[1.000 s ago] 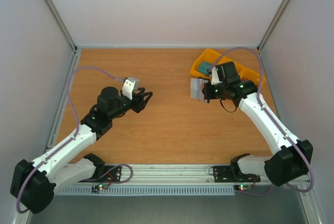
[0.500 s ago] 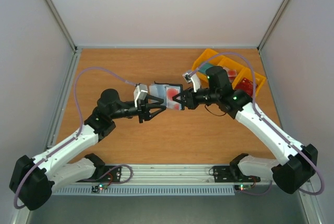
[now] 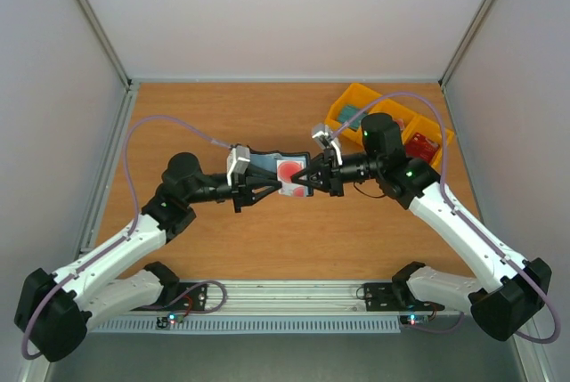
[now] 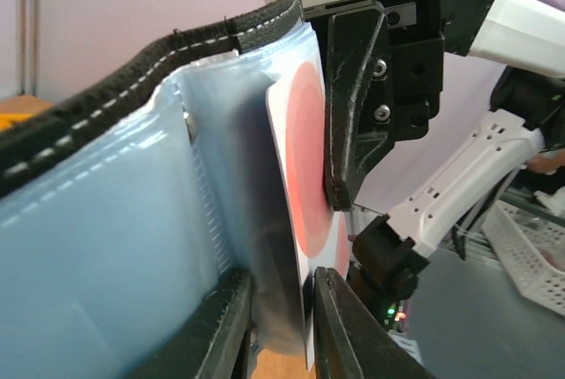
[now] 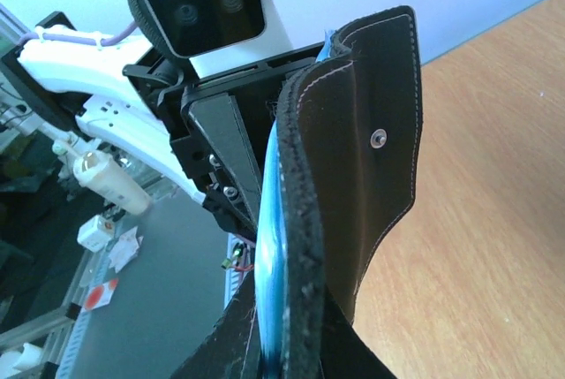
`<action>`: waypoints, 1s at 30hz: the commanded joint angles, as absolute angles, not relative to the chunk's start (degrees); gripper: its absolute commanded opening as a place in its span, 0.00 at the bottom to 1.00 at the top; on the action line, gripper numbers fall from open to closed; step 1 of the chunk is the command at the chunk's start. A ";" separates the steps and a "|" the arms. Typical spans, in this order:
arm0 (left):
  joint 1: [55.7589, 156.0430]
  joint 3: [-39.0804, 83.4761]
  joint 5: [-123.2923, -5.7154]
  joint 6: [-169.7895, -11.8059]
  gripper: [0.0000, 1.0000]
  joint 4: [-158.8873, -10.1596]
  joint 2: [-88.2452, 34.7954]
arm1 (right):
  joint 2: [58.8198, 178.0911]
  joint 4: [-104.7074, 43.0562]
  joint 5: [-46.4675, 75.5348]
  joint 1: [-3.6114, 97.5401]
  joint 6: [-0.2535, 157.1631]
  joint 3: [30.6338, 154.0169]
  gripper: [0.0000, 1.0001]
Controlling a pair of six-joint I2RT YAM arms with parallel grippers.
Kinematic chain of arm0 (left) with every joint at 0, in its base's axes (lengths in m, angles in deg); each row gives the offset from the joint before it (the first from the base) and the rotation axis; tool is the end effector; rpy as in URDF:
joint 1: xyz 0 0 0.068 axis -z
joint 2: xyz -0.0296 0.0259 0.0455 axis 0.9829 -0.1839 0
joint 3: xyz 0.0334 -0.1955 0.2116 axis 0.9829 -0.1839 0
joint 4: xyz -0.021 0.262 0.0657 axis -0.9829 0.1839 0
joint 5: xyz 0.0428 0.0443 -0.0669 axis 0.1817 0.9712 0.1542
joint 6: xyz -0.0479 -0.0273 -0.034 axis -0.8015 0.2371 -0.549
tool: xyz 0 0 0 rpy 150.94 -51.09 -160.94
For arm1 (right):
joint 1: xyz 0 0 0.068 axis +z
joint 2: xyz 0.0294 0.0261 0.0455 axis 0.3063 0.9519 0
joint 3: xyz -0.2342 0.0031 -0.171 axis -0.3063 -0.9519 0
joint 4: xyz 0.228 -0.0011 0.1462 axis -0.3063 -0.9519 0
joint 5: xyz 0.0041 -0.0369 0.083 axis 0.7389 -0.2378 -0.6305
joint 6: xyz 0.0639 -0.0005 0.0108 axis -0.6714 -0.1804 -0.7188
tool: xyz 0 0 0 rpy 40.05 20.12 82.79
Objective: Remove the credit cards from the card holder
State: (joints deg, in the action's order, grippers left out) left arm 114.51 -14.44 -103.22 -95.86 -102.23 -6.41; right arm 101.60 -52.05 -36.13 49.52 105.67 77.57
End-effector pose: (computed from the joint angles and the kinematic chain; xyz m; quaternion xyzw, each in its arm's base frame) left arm 0.1651 -0.1613 0.3162 0.3826 0.5934 -0.5367 0.4620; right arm 0.1873 0.1661 0.3694 -0.5583 0.5478 0.4552 0.4255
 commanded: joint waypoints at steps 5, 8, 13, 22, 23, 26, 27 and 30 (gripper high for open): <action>114.51 -13.92 -106.84 -93.97 0.01 -108.40 -6.21 | 103.60 -49.33 -40.21 51.22 108.49 77.73 0.01; 114.43 -14.02 -107.53 -93.81 0.00 -108.42 -5.84 | 103.59 -51.19 -39.93 51.13 110.01 77.95 0.02; 113.12 -14.41 -107.64 -95.96 0.00 -108.21 -5.28 | 101.63 -54.62 -36.93 48.68 112.02 77.02 0.19; 112.04 -14.64 -107.86 -98.52 0.00 -108.40 -4.86 | 100.24 -57.80 -39.73 47.57 113.61 77.02 0.26; 111.86 -14.60 -108.10 -98.75 0.00 -108.34 -4.77 | 100.03 -58.16 -39.97 47.22 113.73 76.99 0.20; 111.34 -14.51 -109.25 -98.90 0.00 -108.43 -4.75 | 99.47 -58.79 -41.58 45.98 114.04 77.19 0.07; 111.24 -14.47 -109.65 -98.82 0.00 -108.31 -4.68 | 99.26 -59.14 -41.80 45.51 114.19 77.28 0.07; 110.82 -14.50 -110.20 -98.44 0.00 -107.55 -4.50 | 98.99 -61.29 -42.40 43.98 115.35 77.74 0.06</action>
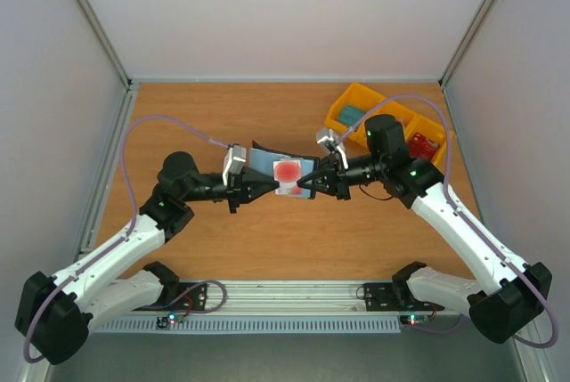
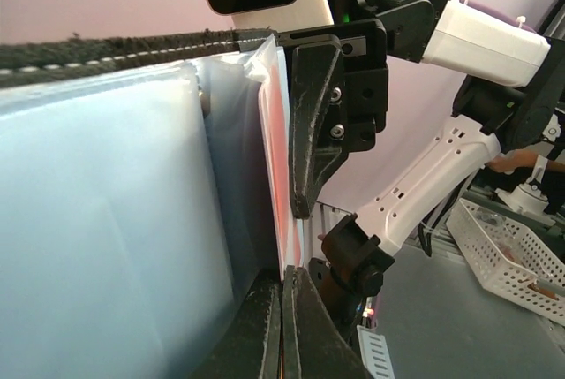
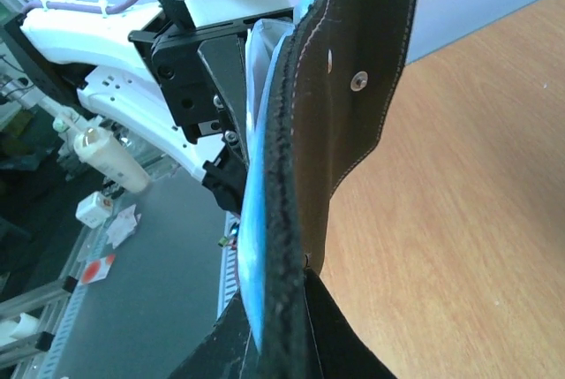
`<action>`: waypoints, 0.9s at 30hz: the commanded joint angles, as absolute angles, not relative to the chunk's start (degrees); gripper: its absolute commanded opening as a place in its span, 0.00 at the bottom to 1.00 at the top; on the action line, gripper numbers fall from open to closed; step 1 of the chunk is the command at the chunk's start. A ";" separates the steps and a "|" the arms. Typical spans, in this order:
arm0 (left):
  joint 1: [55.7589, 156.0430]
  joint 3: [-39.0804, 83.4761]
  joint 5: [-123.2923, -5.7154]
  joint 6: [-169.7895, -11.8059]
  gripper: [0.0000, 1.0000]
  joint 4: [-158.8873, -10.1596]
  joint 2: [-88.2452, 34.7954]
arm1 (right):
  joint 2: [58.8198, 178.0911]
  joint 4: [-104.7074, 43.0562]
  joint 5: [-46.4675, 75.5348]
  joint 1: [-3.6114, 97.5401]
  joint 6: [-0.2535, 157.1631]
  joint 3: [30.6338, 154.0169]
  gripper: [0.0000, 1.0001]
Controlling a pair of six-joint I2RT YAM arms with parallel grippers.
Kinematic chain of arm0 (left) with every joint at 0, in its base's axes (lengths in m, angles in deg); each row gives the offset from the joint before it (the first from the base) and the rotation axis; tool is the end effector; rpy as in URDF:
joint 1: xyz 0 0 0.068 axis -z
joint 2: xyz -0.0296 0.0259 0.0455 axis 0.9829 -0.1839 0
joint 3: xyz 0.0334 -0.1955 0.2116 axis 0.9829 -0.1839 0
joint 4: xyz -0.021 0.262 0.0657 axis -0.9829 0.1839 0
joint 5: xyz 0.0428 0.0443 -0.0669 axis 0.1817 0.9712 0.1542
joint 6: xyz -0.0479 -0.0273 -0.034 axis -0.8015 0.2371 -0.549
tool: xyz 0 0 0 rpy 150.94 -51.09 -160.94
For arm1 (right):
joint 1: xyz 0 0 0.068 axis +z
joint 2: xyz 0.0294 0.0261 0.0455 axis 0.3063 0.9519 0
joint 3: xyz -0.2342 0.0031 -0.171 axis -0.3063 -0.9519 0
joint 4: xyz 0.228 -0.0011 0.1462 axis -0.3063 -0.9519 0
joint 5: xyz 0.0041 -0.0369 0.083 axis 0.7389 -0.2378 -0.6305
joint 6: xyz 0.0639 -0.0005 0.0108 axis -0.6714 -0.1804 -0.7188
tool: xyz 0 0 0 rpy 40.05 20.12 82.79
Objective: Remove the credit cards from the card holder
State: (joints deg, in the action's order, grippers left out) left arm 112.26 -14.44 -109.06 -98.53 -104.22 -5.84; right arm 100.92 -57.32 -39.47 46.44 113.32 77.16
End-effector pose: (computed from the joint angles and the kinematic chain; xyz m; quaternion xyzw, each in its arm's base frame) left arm 0.1643 -0.1541 0.3218 0.3927 0.5753 -0.5607 0.4477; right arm 0.1869 0.1526 0.3627 -0.5781 0.5340 0.4461 0.4261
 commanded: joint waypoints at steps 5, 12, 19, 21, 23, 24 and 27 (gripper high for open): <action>110.23 -14.42 -110.93 -98.04 0.00 -107.24 -4.61 | 99.40 -65.56 -42.83 43.22 117.76 79.35 0.08; 110.12 -14.79 -110.89 -98.20 0.00 -107.17 -4.58 | 99.49 -66.88 -41.18 42.63 117.51 80.15 0.02; 108.64 -16.13 -107.92 -98.37 0.00 -104.97 -2.83 | 101.23 -65.45 -32.90 34.58 106.74 75.59 0.01; 107.81 -16.68 -106.69 -98.54 0.00 -104.03 -2.34 | 102.73 -63.45 -33.61 31.71 101.79 73.06 0.01; 107.26 -17.05 -106.00 -98.47 0.00 -103.65 -2.05 | 105.46 -64.22 -32.77 31.26 99.55 71.77 0.01; 107.12 -17.21 -105.85 -98.53 0.00 -103.67 -1.85 | 107.29 -64.72 -32.00 31.28 98.37 71.19 0.01; 107.00 -17.67 -105.65 -99.18 0.00 -104.59 -2.06 | 113.35 -64.02 -31.28 31.28 94.36 68.86 0.01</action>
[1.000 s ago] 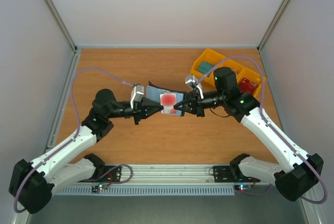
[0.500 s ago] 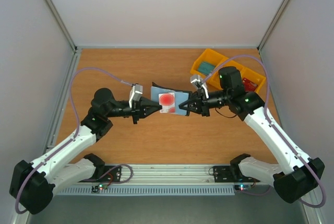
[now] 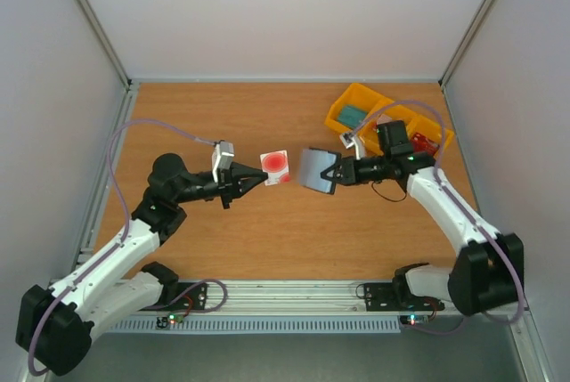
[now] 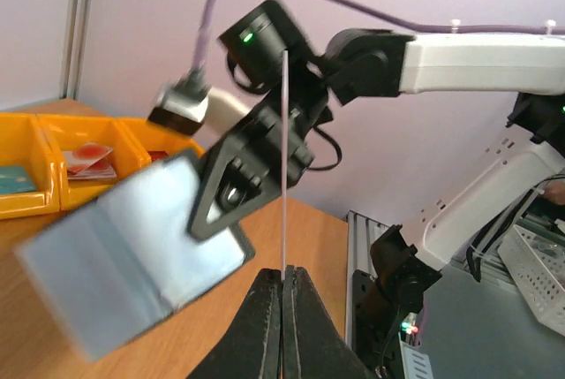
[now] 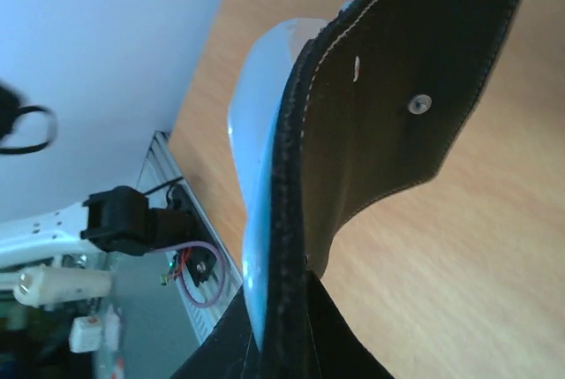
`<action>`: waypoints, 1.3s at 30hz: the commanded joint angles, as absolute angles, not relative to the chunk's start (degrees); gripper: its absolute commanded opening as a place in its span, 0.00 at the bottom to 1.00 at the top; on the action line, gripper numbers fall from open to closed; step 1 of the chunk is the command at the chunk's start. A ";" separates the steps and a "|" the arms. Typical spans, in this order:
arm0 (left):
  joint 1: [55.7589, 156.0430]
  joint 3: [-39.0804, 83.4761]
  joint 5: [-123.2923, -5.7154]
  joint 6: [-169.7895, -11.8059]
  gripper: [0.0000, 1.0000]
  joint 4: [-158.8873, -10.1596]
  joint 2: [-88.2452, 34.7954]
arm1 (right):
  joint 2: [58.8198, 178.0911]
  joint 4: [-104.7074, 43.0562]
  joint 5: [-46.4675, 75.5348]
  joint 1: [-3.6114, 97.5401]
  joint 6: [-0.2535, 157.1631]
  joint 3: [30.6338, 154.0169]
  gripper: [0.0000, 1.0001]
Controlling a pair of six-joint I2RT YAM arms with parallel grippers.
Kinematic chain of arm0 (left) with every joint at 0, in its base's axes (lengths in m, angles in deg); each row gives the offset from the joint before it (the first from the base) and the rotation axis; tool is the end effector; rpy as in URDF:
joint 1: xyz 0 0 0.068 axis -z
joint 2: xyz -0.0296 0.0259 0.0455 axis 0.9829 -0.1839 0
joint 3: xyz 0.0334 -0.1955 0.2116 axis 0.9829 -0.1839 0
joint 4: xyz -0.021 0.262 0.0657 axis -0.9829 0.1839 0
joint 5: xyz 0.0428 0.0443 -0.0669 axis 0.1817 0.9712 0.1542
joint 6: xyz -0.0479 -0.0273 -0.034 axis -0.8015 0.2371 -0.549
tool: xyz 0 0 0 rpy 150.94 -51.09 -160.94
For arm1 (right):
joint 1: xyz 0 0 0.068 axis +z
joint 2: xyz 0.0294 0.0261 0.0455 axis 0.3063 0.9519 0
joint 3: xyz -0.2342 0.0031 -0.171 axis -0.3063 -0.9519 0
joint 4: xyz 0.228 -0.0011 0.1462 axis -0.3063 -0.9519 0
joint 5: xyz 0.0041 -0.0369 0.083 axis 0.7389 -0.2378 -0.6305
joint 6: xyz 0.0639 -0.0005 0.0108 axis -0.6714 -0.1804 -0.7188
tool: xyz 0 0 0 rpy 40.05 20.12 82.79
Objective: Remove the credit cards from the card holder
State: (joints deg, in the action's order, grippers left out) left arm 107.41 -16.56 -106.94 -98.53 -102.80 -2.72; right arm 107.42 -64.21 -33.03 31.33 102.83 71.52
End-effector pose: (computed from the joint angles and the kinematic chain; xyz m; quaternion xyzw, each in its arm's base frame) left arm 0.1682 -0.1338 0.3164 0.3555 0.6003 -0.5332 0.4785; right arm 0.2362 0.0994 0.2914 -0.3780 0.7571 0.4230 0.3241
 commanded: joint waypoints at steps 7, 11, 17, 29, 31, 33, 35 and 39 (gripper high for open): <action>107.00 -18.10 -105.53 -99.87 0.00 -105.77 -2.71 | 123.10 -52.33 -36.80 34.03 84.42 62.80 0.01; 107.00 -18.08 -105.29 -99.87 0.00 -105.94 -2.90 | 125.80 -45.96 -41.16 40.87 80.86 65.26 0.01; 107.00 -18.32 -105.43 -100.31 0.00 -106.13 -2.92 | 127.80 -46.14 -36.57 43.29 78.86 67.75 0.03; 107.00 -18.99 -106.16 -98.49 0.00 -106.41 -2.68 | 124.13 -68.39 -24.36 37.38 89.42 69.19 0.50; 106.96 -18.88 -103.33 -100.53 0.00 -106.00 -2.83 | 118.11 -73.96 -19.11 36.99 94.38 72.58 0.50; 106.07 -18.91 -98.88 -105.93 0.00 -105.37 -3.44 | 111.98 -77.49 -15.61 37.11 100.02 76.54 0.50; 105.09 -19.16 -97.16 -111.66 0.00 -105.50 -4.09 | 106.20 -77.34 -13.99 38.25 106.57 79.87 0.52; 104.80 -18.02 -97.21 -119.58 0.00 -105.82 -3.76 | 94.71 -61.18 -10.83 43.43 126.81 78.25 0.53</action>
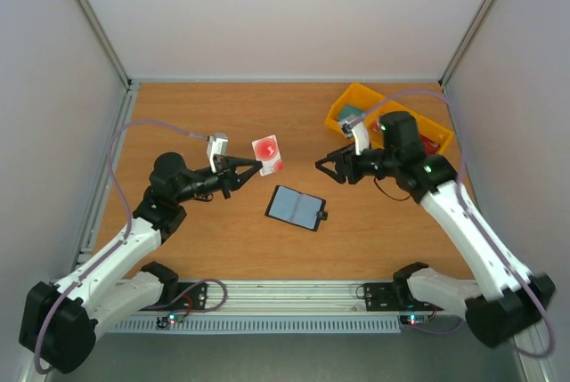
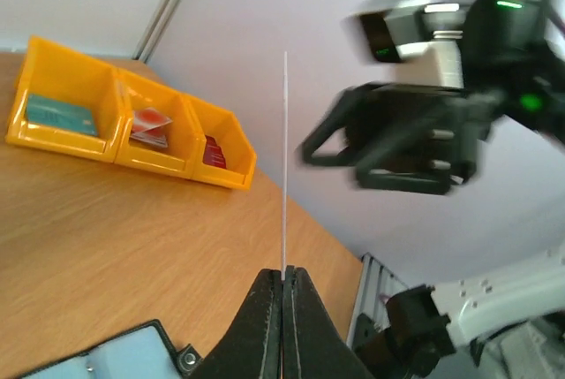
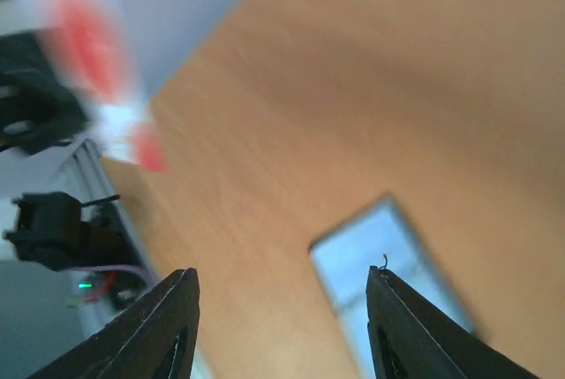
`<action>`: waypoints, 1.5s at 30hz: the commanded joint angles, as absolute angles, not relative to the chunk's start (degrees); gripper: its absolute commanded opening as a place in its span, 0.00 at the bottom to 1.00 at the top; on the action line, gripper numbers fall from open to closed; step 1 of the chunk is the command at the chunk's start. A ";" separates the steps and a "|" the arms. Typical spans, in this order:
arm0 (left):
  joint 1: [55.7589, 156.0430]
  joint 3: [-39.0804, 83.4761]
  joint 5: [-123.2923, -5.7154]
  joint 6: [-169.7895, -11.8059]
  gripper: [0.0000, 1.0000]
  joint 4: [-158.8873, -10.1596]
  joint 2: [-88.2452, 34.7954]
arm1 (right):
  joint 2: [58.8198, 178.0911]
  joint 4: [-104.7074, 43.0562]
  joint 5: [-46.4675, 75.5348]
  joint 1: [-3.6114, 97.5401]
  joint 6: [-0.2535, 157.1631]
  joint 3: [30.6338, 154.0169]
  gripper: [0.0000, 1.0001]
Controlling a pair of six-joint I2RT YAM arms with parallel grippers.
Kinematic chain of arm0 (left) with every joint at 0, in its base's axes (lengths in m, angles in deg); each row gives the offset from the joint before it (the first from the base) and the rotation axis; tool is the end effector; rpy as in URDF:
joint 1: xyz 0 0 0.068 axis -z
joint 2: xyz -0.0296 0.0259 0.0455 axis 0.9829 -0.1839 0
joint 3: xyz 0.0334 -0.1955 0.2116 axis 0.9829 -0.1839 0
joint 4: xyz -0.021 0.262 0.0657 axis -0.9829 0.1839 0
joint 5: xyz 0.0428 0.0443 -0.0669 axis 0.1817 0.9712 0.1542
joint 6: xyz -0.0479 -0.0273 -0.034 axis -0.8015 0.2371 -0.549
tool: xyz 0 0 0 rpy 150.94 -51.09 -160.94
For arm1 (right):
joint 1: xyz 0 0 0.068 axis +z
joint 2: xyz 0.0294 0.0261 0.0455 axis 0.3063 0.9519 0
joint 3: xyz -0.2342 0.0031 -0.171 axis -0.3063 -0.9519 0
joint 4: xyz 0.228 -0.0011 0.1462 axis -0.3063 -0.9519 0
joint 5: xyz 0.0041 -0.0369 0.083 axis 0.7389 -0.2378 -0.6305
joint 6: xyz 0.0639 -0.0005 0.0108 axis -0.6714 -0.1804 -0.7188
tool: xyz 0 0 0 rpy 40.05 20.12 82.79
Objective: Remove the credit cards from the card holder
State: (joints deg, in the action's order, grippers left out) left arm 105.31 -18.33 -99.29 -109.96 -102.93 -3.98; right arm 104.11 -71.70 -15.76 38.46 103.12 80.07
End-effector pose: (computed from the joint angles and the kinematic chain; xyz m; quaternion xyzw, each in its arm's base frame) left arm 0.1826 -0.1271 0.3010 0.2302 0.6710 -0.5401 0.4528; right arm 0.2208 0.1163 0.3370 -0.4056 0.7833 0.3088 0.3558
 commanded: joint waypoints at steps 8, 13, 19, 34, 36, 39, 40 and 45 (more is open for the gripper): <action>103.14 -12.81 -102.11 -126.74 0.00 -106.59 -2.08 | 98.73 -3.10 -16.91 44.73 172.71 63.72 0.73; 102.69 -12.52 -105.23 -127.44 0.00 -107.84 -1.85 | 107.38 10.43 -20.08 45.48 184.30 68.33 0.75; 102.74 -11.95 -106.30 -127.39 0.00 -108.15 -2.00 | 106.36 -0.44 -16.51 52.06 202.11 70.17 0.75; 102.64 -12.06 -106.65 -127.38 0.00 -108.72 -2.20 | 106.74 -11.17 -10.31 57.84 220.62 69.84 0.77; 102.69 -12.17 -106.57 -127.38 0.00 -108.51 -2.29 | 106.74 -11.74 -10.89 58.76 221.28 70.04 0.75; 102.69 -12.43 -106.38 -127.38 0.00 -108.32 -2.20 | 106.39 -12.11 -11.40 59.45 220.91 69.91 0.65; 102.69 -12.47 -106.29 -127.38 0.00 -108.36 -2.17 | 106.27 -12.87 -11.32 59.65 221.52 69.89 0.60; 102.71 -12.75 -106.18 -127.38 0.00 -108.31 -2.35 | 106.00 -13.73 -11.24 60.10 222.05 69.47 0.37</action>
State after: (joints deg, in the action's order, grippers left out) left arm 102.89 -13.98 -105.54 -127.03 -105.45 -2.56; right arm 106.67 -13.26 -10.93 59.27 204.86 69.14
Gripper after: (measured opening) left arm 0.009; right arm 0.426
